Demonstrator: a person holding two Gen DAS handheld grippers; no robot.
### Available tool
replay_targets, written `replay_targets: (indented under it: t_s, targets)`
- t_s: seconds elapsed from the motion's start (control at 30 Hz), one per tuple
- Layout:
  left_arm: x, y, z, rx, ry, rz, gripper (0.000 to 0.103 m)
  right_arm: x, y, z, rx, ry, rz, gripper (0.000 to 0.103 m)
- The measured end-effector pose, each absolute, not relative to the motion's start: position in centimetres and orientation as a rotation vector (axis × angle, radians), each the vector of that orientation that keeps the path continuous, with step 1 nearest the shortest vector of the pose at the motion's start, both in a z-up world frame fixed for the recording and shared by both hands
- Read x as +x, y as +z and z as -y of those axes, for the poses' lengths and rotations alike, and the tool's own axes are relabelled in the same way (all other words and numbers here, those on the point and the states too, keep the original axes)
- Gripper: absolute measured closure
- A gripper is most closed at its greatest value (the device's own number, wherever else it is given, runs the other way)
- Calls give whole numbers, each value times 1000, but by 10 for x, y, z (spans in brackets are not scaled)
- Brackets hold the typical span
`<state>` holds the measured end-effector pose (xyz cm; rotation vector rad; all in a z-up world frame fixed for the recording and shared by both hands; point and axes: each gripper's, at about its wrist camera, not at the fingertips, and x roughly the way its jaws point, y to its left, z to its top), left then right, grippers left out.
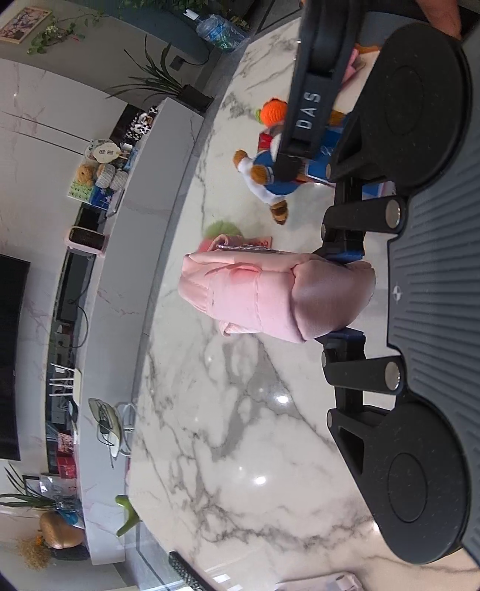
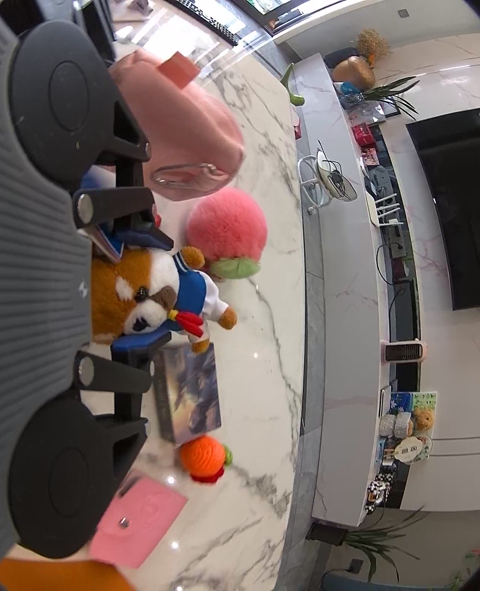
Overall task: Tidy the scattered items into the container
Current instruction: 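Hold the pink pouch in the left tool while the right tool grasps the bear plush, then carry the pink pouch and bear plush over the orange box with both tools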
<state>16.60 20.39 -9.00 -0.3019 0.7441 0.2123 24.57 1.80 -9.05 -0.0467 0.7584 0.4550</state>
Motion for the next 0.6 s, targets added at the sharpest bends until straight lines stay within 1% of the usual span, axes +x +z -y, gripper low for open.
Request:
replay_targets:
  t_s: [0.23,0.6]
  targets:
    - [140,-60,-191,-289,196,-695,66,206,-63,10,-23,448,-726,55]
    - [101,-5,-144,-220,116,-578,66,140,-11,67,39,425,-601,55]
